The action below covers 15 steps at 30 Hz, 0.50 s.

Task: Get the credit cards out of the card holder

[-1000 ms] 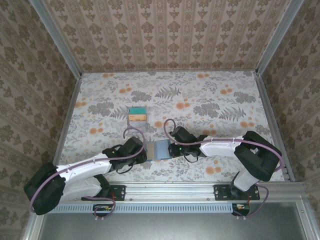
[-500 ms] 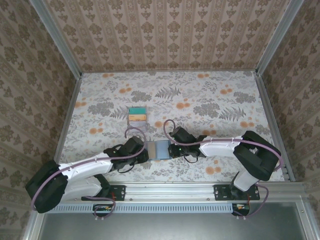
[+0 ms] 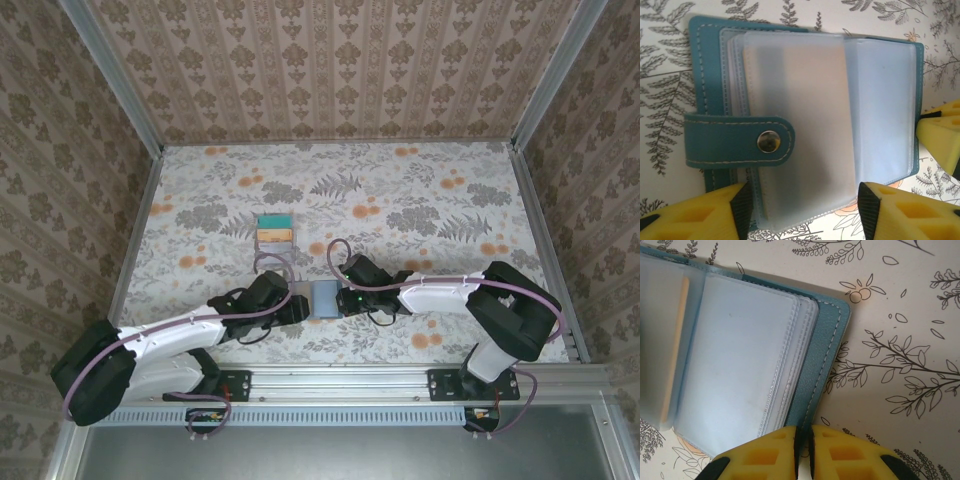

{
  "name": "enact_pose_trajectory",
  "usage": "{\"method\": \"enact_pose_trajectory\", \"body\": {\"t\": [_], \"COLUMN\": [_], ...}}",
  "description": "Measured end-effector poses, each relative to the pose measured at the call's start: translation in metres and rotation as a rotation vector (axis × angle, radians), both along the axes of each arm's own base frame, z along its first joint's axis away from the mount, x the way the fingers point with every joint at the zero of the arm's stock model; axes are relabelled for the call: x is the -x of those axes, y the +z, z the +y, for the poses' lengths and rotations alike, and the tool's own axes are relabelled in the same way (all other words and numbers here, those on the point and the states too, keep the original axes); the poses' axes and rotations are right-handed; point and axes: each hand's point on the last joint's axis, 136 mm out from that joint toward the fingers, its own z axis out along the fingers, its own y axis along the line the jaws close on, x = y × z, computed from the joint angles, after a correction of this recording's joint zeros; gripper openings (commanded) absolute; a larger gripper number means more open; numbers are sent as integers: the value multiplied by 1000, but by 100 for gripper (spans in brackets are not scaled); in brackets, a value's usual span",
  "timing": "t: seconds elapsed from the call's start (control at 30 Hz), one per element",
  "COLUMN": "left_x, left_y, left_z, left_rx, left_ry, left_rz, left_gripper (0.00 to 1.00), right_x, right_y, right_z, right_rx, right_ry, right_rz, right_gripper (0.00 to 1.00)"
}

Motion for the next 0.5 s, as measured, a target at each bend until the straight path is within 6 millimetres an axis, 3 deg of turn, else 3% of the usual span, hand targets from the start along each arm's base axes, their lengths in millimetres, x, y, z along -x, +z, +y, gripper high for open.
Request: {"method": "enact_pose_trajectory", "body": {"t": [0.07,0.5], "left_x": [0,5], "left_y": [1,3], "left_z": [-1,-8], "left_rx": [3,1], "left_ry": [-4,-50], "left_rz": [-3,-16], "left_gripper": [68,68], "right_x": [0,0], "right_y": [0,0], "right_z": [0,0], "right_rx": [1,2], "right_ry": [-1,-2], "right_rz": [-1,-1], "right_gripper": [17,17]}}
